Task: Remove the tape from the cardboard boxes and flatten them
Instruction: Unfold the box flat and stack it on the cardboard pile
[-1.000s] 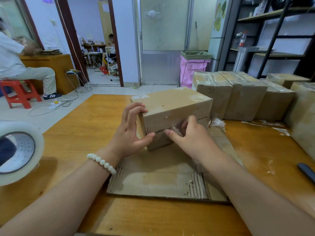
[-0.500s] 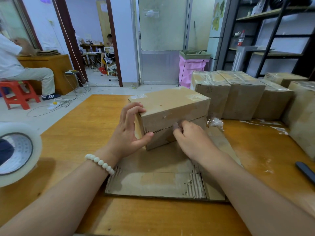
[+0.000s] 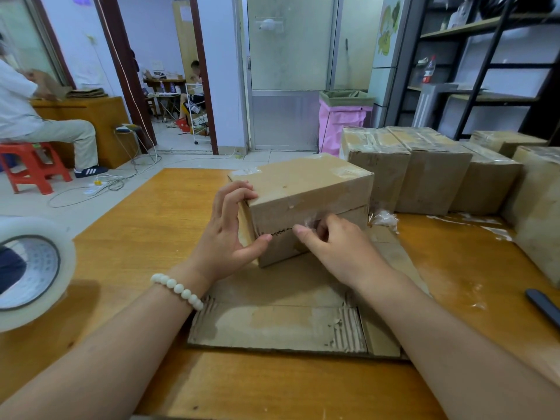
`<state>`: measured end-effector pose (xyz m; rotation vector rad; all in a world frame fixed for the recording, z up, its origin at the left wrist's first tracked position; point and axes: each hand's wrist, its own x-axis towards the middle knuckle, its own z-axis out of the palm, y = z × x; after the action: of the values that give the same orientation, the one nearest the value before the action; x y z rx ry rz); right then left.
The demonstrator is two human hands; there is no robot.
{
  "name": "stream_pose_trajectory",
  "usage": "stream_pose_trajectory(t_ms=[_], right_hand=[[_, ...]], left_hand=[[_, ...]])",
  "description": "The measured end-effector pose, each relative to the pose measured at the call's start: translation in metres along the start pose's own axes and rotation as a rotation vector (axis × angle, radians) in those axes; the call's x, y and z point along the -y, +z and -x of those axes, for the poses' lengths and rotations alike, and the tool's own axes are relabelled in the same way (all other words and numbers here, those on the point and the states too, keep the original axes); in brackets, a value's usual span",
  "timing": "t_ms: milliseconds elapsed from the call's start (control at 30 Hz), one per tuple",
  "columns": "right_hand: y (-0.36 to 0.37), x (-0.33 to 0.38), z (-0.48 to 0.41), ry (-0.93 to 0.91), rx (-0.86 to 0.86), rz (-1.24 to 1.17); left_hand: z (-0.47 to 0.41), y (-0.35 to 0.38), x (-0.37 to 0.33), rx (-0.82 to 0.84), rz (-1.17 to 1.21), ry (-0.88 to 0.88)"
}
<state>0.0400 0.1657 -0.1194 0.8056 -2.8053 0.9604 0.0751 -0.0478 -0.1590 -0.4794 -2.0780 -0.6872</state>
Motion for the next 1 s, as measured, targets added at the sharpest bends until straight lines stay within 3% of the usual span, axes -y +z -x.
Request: stream_pose_trajectory(t_ms=[233,433,1000], right_hand=[[-0.0018,0.0033,-0.0002,0.010,-0.084,-0.067],[-0.0020,0.0023,0.0010,-0.098,-0.169,-0.173],[-0.0099,0.0054,0.0022,-0.149,-0.072,-0.312]], left_hand=[[0.0004,0.0003,0.0008,0.009,-0.010,0.002],[0.0004,-0.0001,0.0001,0.010,0.001,-0.020],[0.0006,-0.0026,0.0002,0.004,0.023,-0.048]])
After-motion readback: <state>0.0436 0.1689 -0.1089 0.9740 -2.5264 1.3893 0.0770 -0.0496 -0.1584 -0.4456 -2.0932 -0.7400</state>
